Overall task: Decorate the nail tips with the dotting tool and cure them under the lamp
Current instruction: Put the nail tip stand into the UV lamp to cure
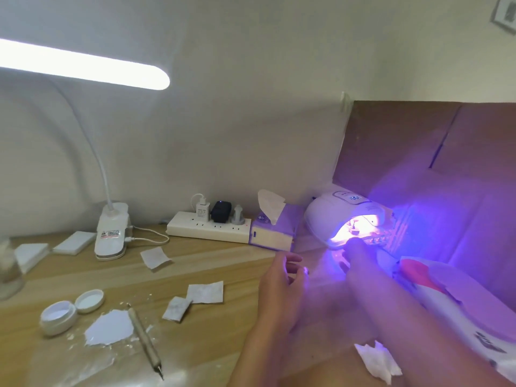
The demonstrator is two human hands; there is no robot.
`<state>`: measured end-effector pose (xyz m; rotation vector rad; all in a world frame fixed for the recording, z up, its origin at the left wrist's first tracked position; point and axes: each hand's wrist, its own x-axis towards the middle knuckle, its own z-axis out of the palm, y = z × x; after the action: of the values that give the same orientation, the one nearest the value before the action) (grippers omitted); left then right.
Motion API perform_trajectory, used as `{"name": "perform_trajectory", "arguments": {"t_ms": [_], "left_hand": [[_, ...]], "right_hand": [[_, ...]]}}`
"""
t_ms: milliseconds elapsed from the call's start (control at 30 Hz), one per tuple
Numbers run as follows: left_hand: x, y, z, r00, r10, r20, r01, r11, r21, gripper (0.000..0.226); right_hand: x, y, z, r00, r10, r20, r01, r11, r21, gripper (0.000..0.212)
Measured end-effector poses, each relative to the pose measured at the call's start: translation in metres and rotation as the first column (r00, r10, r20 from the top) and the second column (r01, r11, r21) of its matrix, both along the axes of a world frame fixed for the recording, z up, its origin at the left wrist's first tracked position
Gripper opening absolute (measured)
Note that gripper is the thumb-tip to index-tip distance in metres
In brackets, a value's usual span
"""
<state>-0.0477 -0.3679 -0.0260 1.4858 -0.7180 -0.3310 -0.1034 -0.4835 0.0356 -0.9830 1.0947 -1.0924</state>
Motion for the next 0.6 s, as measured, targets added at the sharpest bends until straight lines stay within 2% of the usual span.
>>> {"name": "perform_trajectory", "arguments": {"t_ms": [67,133,167,233,300,367,500,600], "left_hand": [[0.001,0.004,0.003,1.0,0.011,-0.023,-0.012,0.999,-0.03,0.017],[-0.001,0.007,0.005,0.999,0.043,-0.023,-0.044,0.998,-0.047,0.015],[-0.003,0.011,0.007,0.997,0.081,-0.001,-0.081,0.995,-0.049,0.014],[-0.004,0.018,0.009,0.988,0.154,0.01,-0.153,0.987,-0.052,0.011],[-0.005,0.027,0.012,0.972,0.237,0.004,-0.236,0.97,-0.049,0.009],[-0.008,0.039,0.014,0.938,0.346,0.024,-0.346,0.938,-0.027,0.009],[-0.016,0.054,0.02,0.88,0.475,-0.02,-0.475,0.88,-0.011,0.012],[-0.025,0.066,0.02,0.876,0.479,-0.059,-0.48,0.877,0.001,0.015]], "right_hand": [[0.003,0.025,-0.013,0.996,-0.035,0.084,0.03,0.998,0.059,0.022],[0.005,0.057,-0.025,0.996,-0.018,0.09,0.01,0.996,0.088,0.008],[0.006,0.074,-0.028,0.991,-0.021,0.136,0.008,0.996,0.094,0.011],[0.009,0.097,-0.039,0.978,-0.011,0.209,0.014,1.0,-0.013,0.012],[0.011,0.118,-0.041,0.99,0.045,0.132,-0.016,0.978,-0.21,0.009],[0.012,0.128,-0.046,0.992,0.119,0.048,-0.098,0.943,-0.317,0.011],[0.017,0.131,-0.047,0.979,0.202,0.031,-0.19,0.954,-0.232,0.018],[0.018,0.126,-0.049,0.977,0.207,-0.044,-0.211,0.943,-0.258,0.019]]}}
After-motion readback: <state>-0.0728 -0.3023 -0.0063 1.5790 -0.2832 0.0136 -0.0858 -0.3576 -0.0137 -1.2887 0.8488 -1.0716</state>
